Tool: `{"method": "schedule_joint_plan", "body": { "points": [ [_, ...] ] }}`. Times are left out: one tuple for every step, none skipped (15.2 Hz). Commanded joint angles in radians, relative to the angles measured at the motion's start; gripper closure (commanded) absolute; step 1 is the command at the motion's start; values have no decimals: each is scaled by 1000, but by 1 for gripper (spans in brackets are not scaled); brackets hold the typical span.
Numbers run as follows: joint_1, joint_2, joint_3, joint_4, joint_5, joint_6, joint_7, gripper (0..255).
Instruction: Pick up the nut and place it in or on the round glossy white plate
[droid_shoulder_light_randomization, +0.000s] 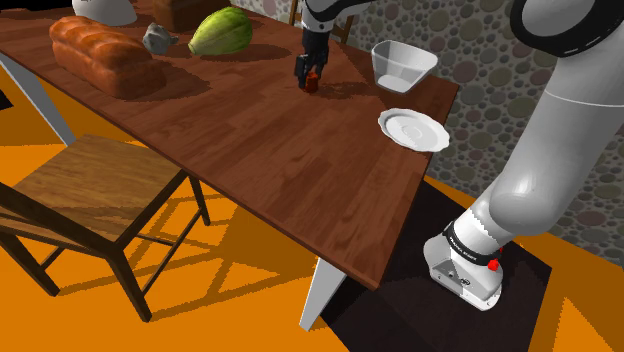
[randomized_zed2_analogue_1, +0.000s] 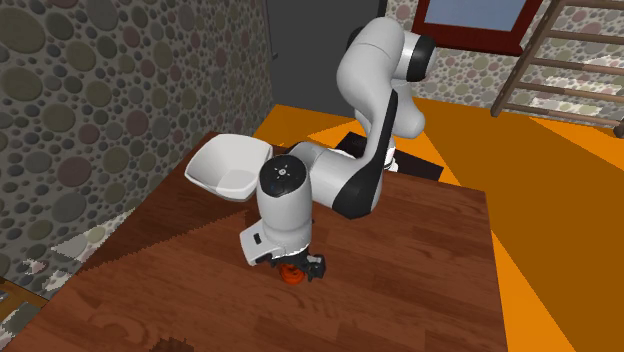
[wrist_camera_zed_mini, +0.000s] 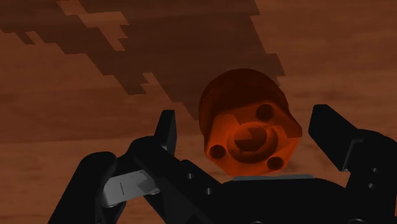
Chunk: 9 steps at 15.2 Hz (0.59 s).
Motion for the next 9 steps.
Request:
{"method": "schedule_joint_plan", "body": {
  "points": [
    [0, 0, 0, -4, 0, 5, 1, 0],
    [0, 0, 0, -4, 0, 5, 1, 0],
    [0, 0, 0, -4, 0, 5, 1, 0],
    [0, 0, 0, -4, 0, 5, 1, 0],
    [0, 0, 0, -4, 0, 5, 1, 0],
    [0, 0, 0, -4, 0, 5, 1, 0],
    [0, 0, 0, -4, 0, 5, 1, 255],
    [0, 0, 0, -4, 0, 5, 1, 255],
    [0, 0, 0, -4, 0, 5, 1, 255]
  ]
}}
